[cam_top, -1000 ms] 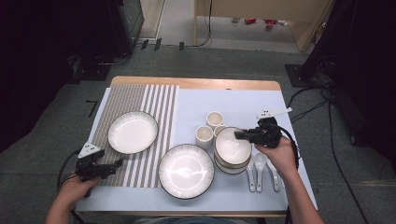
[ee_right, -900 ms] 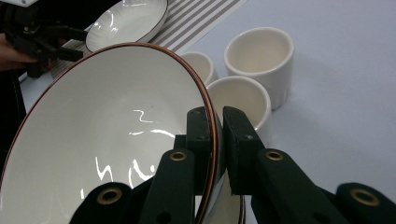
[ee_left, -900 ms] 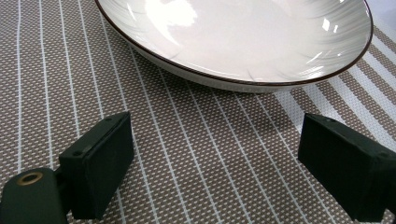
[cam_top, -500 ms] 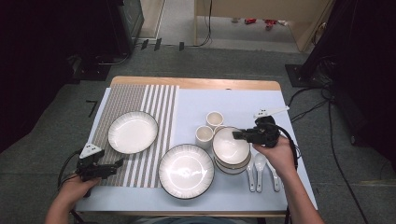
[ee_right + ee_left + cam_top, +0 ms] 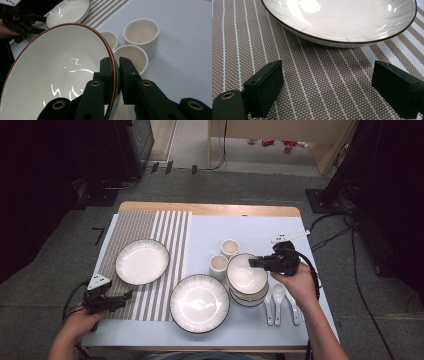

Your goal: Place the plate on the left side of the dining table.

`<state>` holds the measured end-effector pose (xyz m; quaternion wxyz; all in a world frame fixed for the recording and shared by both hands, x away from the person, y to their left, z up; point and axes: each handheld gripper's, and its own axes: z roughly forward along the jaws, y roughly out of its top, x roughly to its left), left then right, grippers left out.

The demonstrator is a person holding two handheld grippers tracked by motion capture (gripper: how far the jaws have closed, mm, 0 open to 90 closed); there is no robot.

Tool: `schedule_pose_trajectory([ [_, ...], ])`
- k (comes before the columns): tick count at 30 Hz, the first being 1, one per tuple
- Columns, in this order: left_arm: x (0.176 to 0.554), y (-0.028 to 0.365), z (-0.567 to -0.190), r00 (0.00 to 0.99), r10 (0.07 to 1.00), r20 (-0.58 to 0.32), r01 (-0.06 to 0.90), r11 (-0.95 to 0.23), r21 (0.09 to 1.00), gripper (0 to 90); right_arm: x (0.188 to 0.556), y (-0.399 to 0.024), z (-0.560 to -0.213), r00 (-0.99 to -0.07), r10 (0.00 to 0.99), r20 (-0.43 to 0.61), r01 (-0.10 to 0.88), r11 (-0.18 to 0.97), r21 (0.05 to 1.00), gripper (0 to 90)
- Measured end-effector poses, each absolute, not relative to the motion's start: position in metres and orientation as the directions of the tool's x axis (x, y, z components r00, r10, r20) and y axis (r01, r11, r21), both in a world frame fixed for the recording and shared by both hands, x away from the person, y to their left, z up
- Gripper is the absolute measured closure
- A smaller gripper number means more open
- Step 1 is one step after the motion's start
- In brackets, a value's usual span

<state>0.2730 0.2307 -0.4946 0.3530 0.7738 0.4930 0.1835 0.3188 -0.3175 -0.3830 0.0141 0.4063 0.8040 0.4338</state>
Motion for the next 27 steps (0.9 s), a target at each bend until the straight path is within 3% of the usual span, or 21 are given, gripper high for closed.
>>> schedule_pose_trajectory([
  [27,0.273,0.231,-0.495,0.447,0.892,-0.065,0.633,-0.264,0.727,10.6,0.323,-0.304,-0.378,-0.659,0.673,0.334,0.656,0.298,0.694,82.0],
])
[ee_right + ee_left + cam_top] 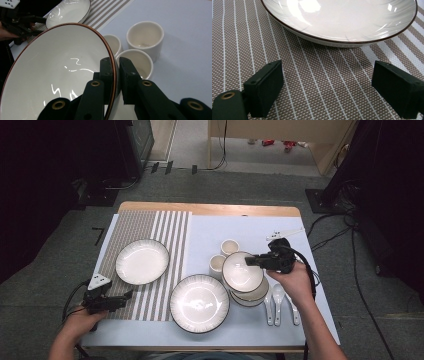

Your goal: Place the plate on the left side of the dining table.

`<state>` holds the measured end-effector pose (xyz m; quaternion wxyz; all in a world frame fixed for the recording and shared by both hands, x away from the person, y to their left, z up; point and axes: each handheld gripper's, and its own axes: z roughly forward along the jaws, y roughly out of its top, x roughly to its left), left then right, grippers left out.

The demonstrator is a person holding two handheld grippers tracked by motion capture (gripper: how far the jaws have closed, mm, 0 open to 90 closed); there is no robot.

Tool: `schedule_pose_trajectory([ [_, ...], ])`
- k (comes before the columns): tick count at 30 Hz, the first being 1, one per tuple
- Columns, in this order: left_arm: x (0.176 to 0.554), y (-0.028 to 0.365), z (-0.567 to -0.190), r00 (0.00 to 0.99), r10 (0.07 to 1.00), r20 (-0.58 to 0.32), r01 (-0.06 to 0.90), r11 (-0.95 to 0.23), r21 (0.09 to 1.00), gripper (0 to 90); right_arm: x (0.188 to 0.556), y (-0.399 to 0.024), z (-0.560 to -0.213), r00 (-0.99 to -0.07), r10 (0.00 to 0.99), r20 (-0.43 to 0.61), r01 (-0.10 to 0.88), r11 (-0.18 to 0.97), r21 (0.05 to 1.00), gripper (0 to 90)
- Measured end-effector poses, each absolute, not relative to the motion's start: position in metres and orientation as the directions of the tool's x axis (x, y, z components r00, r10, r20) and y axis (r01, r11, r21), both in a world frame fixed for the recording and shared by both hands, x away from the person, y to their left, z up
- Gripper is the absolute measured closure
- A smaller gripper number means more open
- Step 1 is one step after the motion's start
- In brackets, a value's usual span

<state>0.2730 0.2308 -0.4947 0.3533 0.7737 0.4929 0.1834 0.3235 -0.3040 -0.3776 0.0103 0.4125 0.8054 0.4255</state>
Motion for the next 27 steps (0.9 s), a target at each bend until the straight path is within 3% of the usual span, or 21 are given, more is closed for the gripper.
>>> schedule_pose_trajectory([
  [27,0.273,0.232,-0.494,0.448,0.891,-0.07,0.634,-0.261,0.728,10.6,0.327,-0.285,-0.373,-0.666,0.663,0.343,0.656,0.301,0.692,82.0],
])
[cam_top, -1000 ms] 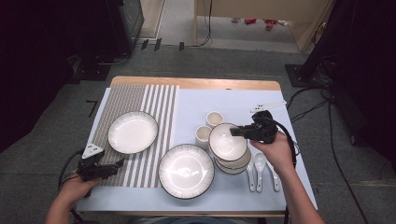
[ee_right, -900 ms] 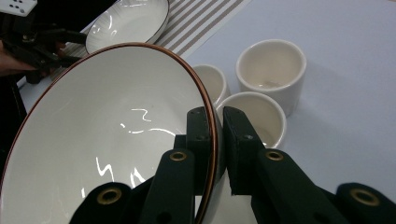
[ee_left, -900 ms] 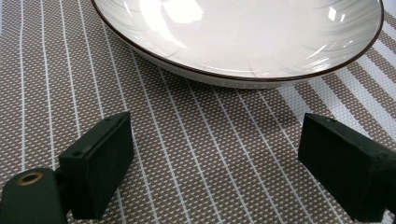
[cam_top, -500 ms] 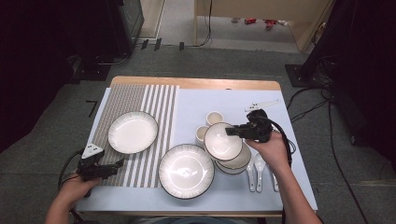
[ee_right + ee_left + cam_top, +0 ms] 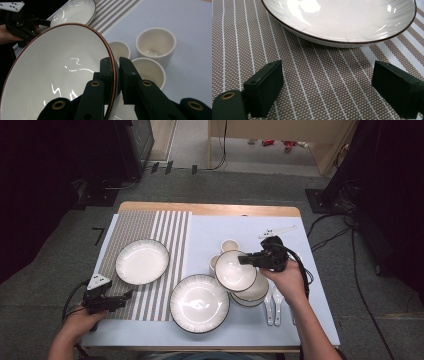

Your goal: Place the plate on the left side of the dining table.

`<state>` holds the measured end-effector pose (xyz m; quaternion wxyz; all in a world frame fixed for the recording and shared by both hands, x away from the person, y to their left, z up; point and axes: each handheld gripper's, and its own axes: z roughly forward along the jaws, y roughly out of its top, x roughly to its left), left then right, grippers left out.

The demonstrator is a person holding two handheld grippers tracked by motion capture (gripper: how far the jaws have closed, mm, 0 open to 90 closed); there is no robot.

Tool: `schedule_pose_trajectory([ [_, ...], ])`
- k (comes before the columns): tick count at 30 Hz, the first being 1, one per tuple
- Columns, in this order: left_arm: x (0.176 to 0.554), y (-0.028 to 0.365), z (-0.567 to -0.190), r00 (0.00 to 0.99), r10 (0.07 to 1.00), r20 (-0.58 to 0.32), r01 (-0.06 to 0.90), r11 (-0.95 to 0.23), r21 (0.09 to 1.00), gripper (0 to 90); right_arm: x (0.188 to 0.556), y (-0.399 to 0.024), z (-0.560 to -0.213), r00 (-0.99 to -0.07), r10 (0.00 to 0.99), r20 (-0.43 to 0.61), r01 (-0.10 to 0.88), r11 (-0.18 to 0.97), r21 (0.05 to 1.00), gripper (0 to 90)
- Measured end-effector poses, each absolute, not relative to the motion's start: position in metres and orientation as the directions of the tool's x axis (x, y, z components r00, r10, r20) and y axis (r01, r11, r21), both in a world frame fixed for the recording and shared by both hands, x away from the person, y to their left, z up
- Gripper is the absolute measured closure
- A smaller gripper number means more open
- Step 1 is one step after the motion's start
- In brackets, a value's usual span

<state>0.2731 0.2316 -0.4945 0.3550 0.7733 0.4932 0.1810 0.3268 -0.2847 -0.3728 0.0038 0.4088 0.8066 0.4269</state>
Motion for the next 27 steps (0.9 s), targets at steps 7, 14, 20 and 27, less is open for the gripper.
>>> schedule_pose_trajectory([
  [7,0.273,0.232,-0.494,0.448,0.891,-0.073,0.635,-0.26,0.727,10.6,0.328,-0.278,-0.372,-0.671,0.657,0.344,0.656,0.309,0.689,81.9],
  [14,0.273,0.232,-0.494,0.448,0.891,-0.074,0.635,-0.258,0.728,10.6,0.329,-0.272,-0.37,-0.671,0.656,0.345,0.657,0.311,0.687,82.0],
  [20,0.273,0.232,-0.494,0.449,0.89,-0.073,0.634,-0.26,0.728,10.6,0.33,-0.266,-0.369,-0.673,0.655,0.344,0.657,0.315,0.685,81.9],
  [27,0.273,0.232,-0.494,0.449,0.89,-0.077,0.634,-0.257,0.729,10.6,0.332,-0.261,-0.369,-0.67,0.657,0.344,0.659,0.313,0.684,82.0],
])
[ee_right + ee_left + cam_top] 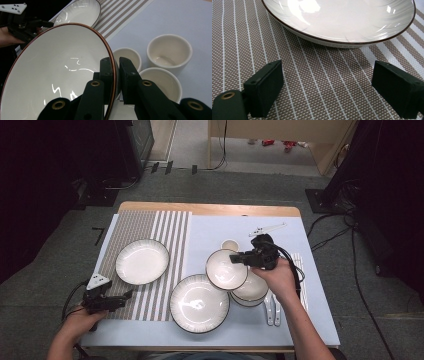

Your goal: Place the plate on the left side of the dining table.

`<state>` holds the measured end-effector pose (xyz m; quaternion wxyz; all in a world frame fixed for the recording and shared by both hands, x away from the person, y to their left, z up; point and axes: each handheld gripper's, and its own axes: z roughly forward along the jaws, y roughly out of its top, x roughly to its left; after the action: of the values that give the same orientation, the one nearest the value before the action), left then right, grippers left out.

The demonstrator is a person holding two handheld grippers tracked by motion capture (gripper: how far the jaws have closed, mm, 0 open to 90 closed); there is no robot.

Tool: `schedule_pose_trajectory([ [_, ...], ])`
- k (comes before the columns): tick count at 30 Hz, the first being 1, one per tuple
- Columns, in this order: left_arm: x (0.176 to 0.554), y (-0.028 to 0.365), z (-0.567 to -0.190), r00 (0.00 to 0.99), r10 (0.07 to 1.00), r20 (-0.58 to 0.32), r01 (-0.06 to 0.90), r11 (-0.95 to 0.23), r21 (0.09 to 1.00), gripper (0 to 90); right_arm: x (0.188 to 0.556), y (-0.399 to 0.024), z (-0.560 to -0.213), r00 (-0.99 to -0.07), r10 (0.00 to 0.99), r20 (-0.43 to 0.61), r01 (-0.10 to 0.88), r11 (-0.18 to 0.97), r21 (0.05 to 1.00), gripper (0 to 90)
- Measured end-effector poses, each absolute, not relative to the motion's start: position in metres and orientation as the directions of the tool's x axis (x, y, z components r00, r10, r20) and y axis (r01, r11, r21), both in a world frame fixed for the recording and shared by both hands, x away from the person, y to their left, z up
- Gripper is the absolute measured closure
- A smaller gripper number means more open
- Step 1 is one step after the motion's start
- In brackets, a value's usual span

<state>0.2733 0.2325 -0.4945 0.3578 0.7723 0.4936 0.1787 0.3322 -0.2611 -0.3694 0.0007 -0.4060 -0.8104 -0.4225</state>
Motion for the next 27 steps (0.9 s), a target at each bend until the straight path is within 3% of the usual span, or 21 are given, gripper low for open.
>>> schedule_pose_trajectory([
  [27,0.273,0.233,-0.494,0.449,0.89,-0.077,0.635,-0.257,0.729,10.6,0.336,-0.237,-0.373,-0.682,0.643,0.347,0.655,0.327,0.682,82.0],
])
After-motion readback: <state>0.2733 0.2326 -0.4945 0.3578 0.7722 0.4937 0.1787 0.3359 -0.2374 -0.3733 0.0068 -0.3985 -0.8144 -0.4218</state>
